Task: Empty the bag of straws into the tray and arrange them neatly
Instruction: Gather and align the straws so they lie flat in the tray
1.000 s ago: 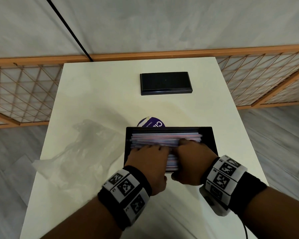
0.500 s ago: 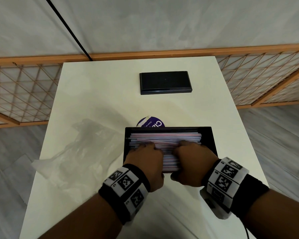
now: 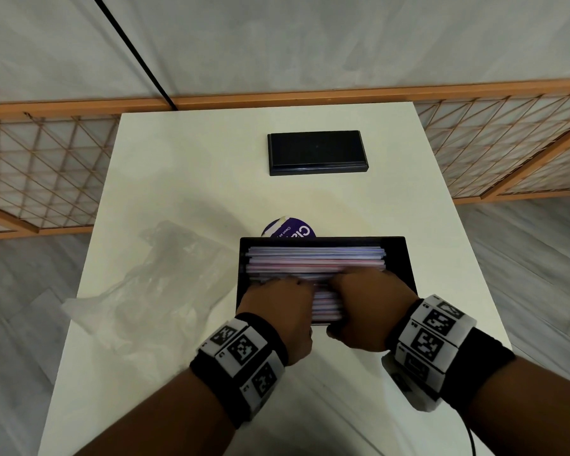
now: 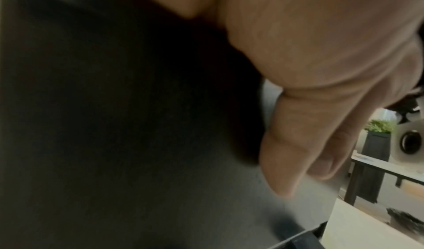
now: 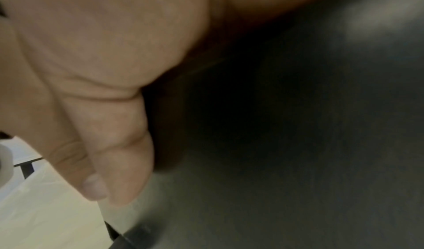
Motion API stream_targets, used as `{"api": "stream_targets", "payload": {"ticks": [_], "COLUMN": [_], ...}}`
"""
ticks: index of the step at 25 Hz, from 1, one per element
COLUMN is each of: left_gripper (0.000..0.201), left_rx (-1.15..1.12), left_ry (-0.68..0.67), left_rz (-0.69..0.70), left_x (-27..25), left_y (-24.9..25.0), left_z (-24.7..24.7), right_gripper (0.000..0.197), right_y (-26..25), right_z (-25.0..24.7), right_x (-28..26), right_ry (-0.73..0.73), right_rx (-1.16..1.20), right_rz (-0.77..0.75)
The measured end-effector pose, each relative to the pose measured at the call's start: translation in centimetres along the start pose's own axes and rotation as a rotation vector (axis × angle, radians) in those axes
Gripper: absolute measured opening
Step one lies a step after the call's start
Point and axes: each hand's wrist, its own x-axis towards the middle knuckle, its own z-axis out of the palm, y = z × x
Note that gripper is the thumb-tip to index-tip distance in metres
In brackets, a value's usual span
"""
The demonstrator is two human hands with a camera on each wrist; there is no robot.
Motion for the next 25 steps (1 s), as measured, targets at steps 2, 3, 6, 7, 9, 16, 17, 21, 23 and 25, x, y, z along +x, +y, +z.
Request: {"api": "stream_targets", "payload": {"ticks": [2,3,6,7,9,16,17,21,23,25], "left_gripper": [0.044,0.044,0.043,0.043,0.045,0.044,0.044,0.043,0.044,0.045], "left_rx": [-0.025,-0.027,-0.006,0.006,0.024,-0.018,-0.014,-0.015,-0.027,-0.044], "left_ry": [0.01,0.012,0.011,0.008,-0.008,-0.013,-0.011,-0.002,0.01,0.016], "left_rz": [-0.004,-0.006,-0.014,-0.013,-0.006,-0.031,-0.03,-0.021,-0.002,0.021], "left_x": [0.0,0.0,-0.1,-0.1,-0.1,-0.3,-0.3,-0.6,-0.7,-0.7], "left_y": [0.0,0.0,0.0,-0.1,0.0,0.1,0.1,0.2,0.4,0.5], "left_z": [0.1,0.1,0.1,0.0,0.0,-0.2,-0.3,-0.7,-1.0,-1.1], "right_gripper": [0.043,0.042,0.041,0.042,0.043,0.039,0.038,0.037,0.039,0.04], "right_y": [0.0,0.0,0.0,0.0,0.0,-0.3,-0.3,-0.2,-0.2,-0.2], "right_z": [0.0,0.1,0.1,0.1,0.2,0.4,0.4,0.3,0.3,0.3], "right_x": [-0.1,-0.2,-0.2,-0.3,-0.3,-0.6,-0.5,-0.2,-0.1,-0.2], "right_ry": [0.009,0.012,0.012,0.014,0.014,0.028,0.03,-0.006,-0.016,-0.015], "right_rx": [0.007,0.001,-0.02,-0.028,-0.029,0.02,0.02,0.0,-0.015,-0.018], "right_rz": [0.01,0.011,0.009,0.006,-0.001,0.002,0.001,0.018,0.021,0.017]}}
